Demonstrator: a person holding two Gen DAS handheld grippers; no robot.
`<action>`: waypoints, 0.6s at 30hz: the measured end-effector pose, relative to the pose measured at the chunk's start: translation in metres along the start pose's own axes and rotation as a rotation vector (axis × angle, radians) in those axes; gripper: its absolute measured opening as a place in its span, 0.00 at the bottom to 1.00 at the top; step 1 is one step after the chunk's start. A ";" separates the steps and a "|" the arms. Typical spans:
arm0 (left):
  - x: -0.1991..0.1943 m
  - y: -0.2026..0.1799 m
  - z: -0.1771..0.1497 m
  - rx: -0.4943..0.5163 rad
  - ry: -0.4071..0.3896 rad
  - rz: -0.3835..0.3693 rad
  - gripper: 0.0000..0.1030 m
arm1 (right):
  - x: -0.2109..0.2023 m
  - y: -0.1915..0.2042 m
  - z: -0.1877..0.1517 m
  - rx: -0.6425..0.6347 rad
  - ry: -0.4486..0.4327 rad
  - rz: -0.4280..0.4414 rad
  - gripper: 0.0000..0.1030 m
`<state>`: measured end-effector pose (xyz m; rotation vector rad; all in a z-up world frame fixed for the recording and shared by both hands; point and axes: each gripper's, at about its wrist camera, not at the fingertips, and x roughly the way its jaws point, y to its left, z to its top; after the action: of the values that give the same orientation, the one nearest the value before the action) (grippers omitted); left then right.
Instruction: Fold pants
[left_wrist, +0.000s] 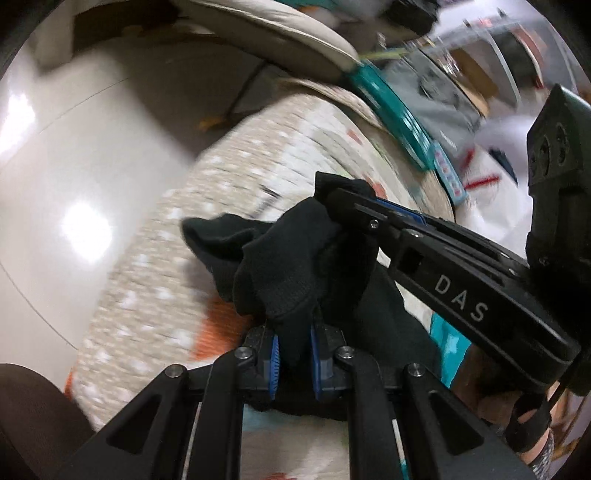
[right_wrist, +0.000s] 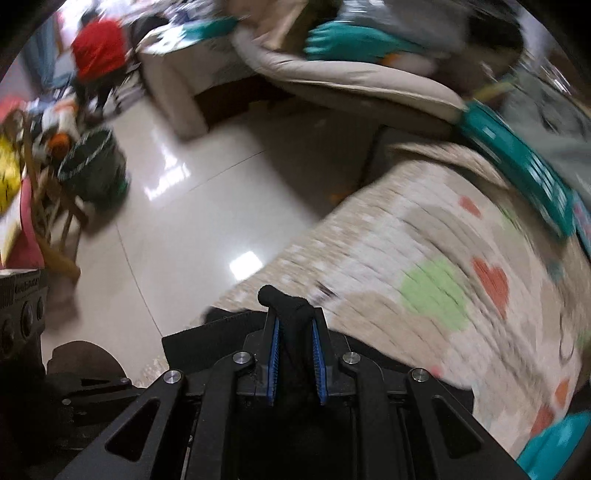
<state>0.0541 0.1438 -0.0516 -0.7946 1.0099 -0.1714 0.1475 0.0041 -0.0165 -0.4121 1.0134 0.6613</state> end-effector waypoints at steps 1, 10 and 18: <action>0.006 -0.012 -0.005 0.025 0.011 0.006 0.12 | -0.003 -0.013 -0.009 0.035 -0.007 0.006 0.17; 0.066 -0.079 -0.059 0.205 0.126 0.085 0.14 | -0.021 -0.108 -0.110 0.309 -0.030 0.026 0.20; 0.023 -0.060 -0.081 0.238 0.172 -0.020 0.46 | -0.054 -0.165 -0.179 0.511 -0.099 -0.218 0.70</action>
<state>0.0143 0.0484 -0.0507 -0.5799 1.1199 -0.3755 0.1252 -0.2412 -0.0521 -0.0381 0.9850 0.2094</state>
